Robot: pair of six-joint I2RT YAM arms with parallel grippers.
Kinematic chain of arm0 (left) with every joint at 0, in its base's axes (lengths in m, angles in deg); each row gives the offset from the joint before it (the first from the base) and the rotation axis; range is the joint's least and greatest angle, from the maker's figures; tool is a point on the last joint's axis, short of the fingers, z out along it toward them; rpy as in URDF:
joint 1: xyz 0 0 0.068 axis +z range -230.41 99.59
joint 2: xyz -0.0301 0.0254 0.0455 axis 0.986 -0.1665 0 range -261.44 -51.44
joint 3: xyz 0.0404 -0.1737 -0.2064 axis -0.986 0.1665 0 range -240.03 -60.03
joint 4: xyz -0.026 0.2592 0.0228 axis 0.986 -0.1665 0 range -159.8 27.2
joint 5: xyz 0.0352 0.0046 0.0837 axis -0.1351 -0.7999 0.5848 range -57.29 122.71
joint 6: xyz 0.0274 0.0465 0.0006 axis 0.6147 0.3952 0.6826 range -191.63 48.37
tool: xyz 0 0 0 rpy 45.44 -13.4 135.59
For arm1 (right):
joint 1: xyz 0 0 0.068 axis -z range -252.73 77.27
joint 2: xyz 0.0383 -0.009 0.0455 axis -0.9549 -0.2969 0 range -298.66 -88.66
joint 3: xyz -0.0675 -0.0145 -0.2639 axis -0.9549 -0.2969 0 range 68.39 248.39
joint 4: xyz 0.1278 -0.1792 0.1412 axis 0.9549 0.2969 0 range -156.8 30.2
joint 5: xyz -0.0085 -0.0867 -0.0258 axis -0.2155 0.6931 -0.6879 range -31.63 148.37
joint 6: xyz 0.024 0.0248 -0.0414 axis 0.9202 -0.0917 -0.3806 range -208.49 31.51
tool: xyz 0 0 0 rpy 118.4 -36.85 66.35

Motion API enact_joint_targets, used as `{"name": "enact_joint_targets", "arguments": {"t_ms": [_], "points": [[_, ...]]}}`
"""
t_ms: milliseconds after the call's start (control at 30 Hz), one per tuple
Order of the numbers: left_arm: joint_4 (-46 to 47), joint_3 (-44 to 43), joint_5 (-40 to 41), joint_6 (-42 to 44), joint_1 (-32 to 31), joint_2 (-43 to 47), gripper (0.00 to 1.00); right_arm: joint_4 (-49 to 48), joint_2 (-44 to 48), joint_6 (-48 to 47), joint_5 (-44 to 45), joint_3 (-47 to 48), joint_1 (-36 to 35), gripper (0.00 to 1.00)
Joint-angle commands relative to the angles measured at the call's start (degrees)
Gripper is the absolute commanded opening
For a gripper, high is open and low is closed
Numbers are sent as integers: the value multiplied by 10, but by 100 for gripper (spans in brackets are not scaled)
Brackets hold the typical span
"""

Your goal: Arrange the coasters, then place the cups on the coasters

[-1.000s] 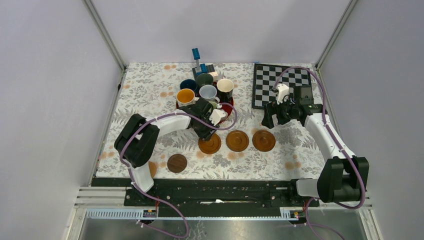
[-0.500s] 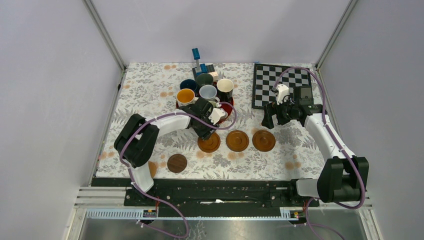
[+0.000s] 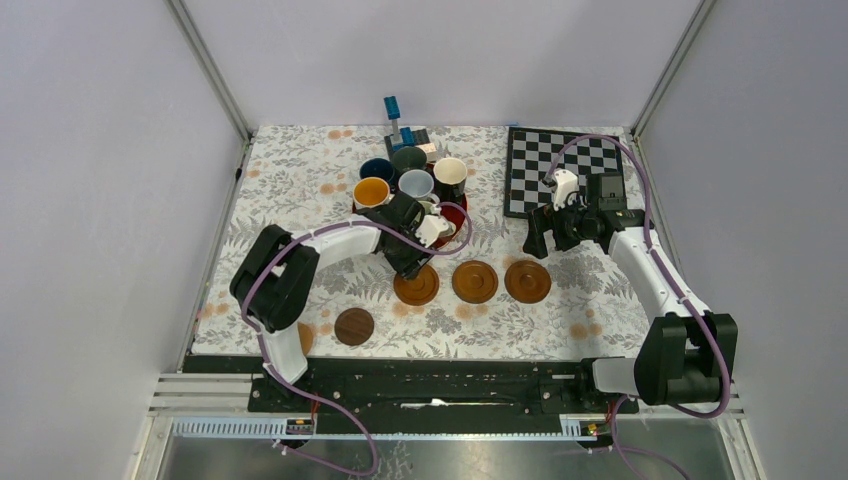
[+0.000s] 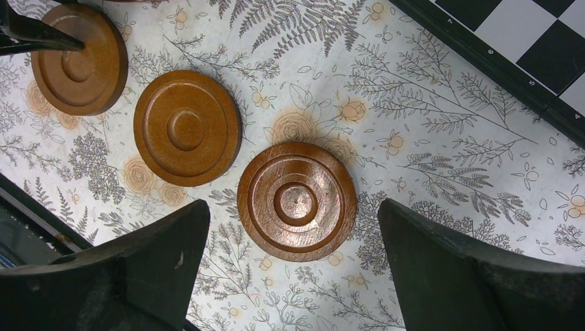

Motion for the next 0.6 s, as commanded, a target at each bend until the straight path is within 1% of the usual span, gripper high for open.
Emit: {"name": "enact_joint_targets", "arguments": {"t_ms": [0, 167, 567], "points": [[58, -23, 54, 27, 28, -23, 50, -8, 9, -4, -16, 0, 4, 100], [48, -22, 27, 26, 28, -15, 51, -6, 9, -4, -19, 1, 4, 100], [20, -14, -6, 3, 21, 63, 56, -8, 1, 0, -33, 0, 4, 100]]}}
